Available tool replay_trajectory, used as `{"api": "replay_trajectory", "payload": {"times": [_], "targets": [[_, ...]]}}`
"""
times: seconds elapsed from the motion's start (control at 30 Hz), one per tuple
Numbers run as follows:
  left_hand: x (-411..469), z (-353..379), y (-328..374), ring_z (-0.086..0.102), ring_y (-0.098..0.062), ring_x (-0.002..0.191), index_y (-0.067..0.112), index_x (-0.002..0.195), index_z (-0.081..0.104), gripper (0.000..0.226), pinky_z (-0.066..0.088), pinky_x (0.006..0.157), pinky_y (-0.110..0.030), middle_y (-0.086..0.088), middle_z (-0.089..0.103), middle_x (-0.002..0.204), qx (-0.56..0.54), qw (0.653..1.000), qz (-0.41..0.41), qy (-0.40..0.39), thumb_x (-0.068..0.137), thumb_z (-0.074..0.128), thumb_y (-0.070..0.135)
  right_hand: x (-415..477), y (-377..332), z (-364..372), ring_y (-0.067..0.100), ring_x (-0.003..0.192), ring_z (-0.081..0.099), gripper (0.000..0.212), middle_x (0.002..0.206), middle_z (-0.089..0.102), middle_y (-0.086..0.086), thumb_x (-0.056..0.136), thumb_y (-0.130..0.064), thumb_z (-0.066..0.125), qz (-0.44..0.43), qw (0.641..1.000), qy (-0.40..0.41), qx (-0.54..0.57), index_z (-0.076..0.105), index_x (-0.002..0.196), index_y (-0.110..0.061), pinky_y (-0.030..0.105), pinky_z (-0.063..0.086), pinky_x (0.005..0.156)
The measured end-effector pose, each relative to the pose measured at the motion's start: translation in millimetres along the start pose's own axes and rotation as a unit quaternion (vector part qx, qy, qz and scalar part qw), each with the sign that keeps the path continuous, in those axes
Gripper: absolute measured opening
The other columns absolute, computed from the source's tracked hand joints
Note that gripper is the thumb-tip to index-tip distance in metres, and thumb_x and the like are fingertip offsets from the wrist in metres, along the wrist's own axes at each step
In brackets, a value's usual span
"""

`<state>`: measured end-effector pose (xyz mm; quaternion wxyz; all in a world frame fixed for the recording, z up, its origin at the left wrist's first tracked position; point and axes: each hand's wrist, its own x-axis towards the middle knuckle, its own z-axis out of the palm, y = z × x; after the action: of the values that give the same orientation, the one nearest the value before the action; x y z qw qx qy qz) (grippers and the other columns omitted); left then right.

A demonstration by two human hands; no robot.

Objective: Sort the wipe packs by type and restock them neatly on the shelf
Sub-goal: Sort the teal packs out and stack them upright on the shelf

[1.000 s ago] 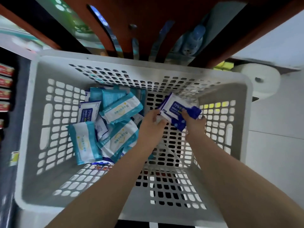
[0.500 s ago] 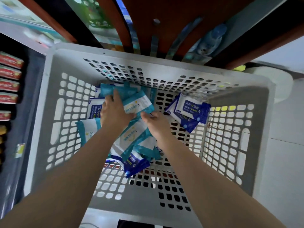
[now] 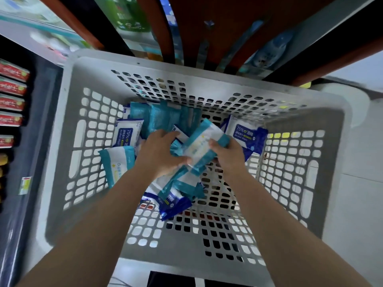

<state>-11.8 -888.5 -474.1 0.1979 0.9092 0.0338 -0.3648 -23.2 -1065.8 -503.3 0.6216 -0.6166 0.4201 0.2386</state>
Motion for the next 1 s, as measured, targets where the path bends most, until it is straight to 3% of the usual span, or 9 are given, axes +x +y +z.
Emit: {"api": "replay_trajectory", "payload": {"times": [0.1, 0.23, 0.4, 0.5, 0.6, 0.73, 0.83, 0.93, 1.0], "targets": [[-7.9, 11.3, 0.3, 0.031, -0.027, 0.132, 0.02, 0.146, 0.023, 0.093, 0.027, 0.107, -0.046, -0.006, 0.036, 0.141, 0.201, 0.979, 0.03, 0.011, 0.075, 0.072, 0.051, -0.5, 19.4, -40.5, 0.026, 0.105, 0.063, 0.027, 0.115, 0.065, 0.007, 0.091, -0.014, 0.063, 0.021, 0.984, 0.064, -0.163, 0.057, 0.117, -0.01, 0.045, 0.055, 0.089], [-13.8, 23.3, 6.8, 0.037, -0.025, 0.124, 0.018, 0.14, 0.031, 0.068, 0.026, 0.102, -0.04, -0.001, 0.047, 0.133, 0.207, 0.973, 0.073, 0.067, 0.085, 0.067, 0.033, -0.9, 50.9, -78.4, 0.024, 0.087, 0.061, 0.025, 0.11, 0.066, 0.01, 0.092, -0.011, 0.055, 0.085, 0.913, 0.058, -0.395, 0.058, 0.117, -0.01, 0.035, 0.053, 0.069], [-16.0, 21.3, 28.1, 0.057, -0.022, 0.096, 0.017, 0.125, 0.048, 0.04, 0.046, 0.079, -0.032, 0.001, 0.059, 0.111, -0.129, 0.987, 0.069, 0.068, 0.088, 0.062, 0.015, -3.8, 69.8, -84.2, 0.031, 0.117, 0.051, 0.051, 0.13, 0.05, 0.014, 0.091, -0.028, 0.06, 0.044, 0.851, 0.099, -0.514, 0.042, 0.135, -0.011, 0.041, 0.048, 0.093], [-20.1, 33.2, 59.0, 0.057, -0.014, 0.096, 0.021, 0.126, 0.048, 0.046, 0.046, 0.08, -0.022, 0.005, 0.059, 0.11, -0.275, 0.958, 0.061, -0.053, 0.085, 0.068, 0.015, -1.6, 66.7, -73.7, 0.03, 0.109, 0.057, 0.041, 0.123, 0.059, 0.013, 0.097, -0.042, 0.048, -0.06, 0.9, 0.133, -0.411, 0.056, 0.125, -0.012, 0.041, 0.048, 0.087], [-23.3, 61.4, 78.0, 0.056, -0.023, 0.112, 0.019, 0.136, 0.041, 0.06, 0.047, 0.093, -0.033, -0.005, 0.056, 0.125, -0.212, 0.963, 0.072, -0.15, 0.084, 0.07, 0.014, -1.5, 51.2, -67.4, 0.03, 0.083, 0.062, 0.041, 0.091, 0.068, 0.012, 0.102, -0.043, 0.035, -0.029, 0.969, 0.16, -0.188, 0.063, 0.09, -0.015, 0.04, 0.049, 0.075], [-19.4, 67.8, 69.2, 0.054, -0.028, 0.108, 0.007, 0.127, 0.056, 0.042, 0.047, 0.092, -0.038, -0.013, 0.057, 0.118, -0.055, 0.987, 0.149, 0.035, 0.085, 0.059, 0.001, -2.4, 38.3, -73.2, 0.019, 0.078, 0.057, 0.033, 0.088, 0.062, 0.002, 0.103, -0.037, 0.035, -0.04, 0.947, 0.247, -0.201, 0.059, 0.094, -0.016, 0.028, 0.039, 0.066], [-10.9, 51.8, 42.3, 0.059, -0.034, 0.093, 0.008, 0.112, 0.066, 0.036, 0.05, 0.079, -0.043, -0.013, 0.063, 0.099, 0.032, 0.973, 0.173, 0.146, 0.077, 0.066, -0.001, -6.3, 42.4, -56.8, 0.013, 0.085, 0.063, 0.025, 0.101, 0.066, -0.003, 0.096, -0.037, 0.052, -0.105, 0.932, 0.147, -0.314, 0.063, 0.107, -0.017, 0.022, 0.043, 0.067], [-2.0, 32.6, 15.8, 0.043, -0.028, 0.123, 0.019, 0.132, 0.052, 0.048, 0.033, 0.101, -0.046, -0.003, 0.052, 0.128, 0.141, 0.982, 0.069, 0.106, 0.085, 0.063, 0.02, -10.6, 52.3, -23.0, 0.016, 0.104, 0.06, 0.043, 0.117, 0.065, -0.002, 0.087, -0.04, 0.066, -0.105, 0.929, -0.052, -0.352, 0.061, 0.123, -0.016, 0.026, 0.046, 0.087], [4.8, 27.5, 5.4, 0.034, -0.024, 0.13, 0.022, 0.138, 0.044, 0.055, 0.026, 0.108, -0.045, -0.001, 0.044, 0.136, 0.171, 0.982, 0.048, 0.07, 0.087, 0.063, 0.03, -13.5, 58.1, -0.9, 0.019, 0.101, 0.061, 0.047, 0.112, 0.066, 0.002, 0.081, -0.041, 0.072, -0.082, 0.92, -0.123, -0.363, 0.062, 0.118, -0.014, 0.033, 0.05, 0.088]]}}
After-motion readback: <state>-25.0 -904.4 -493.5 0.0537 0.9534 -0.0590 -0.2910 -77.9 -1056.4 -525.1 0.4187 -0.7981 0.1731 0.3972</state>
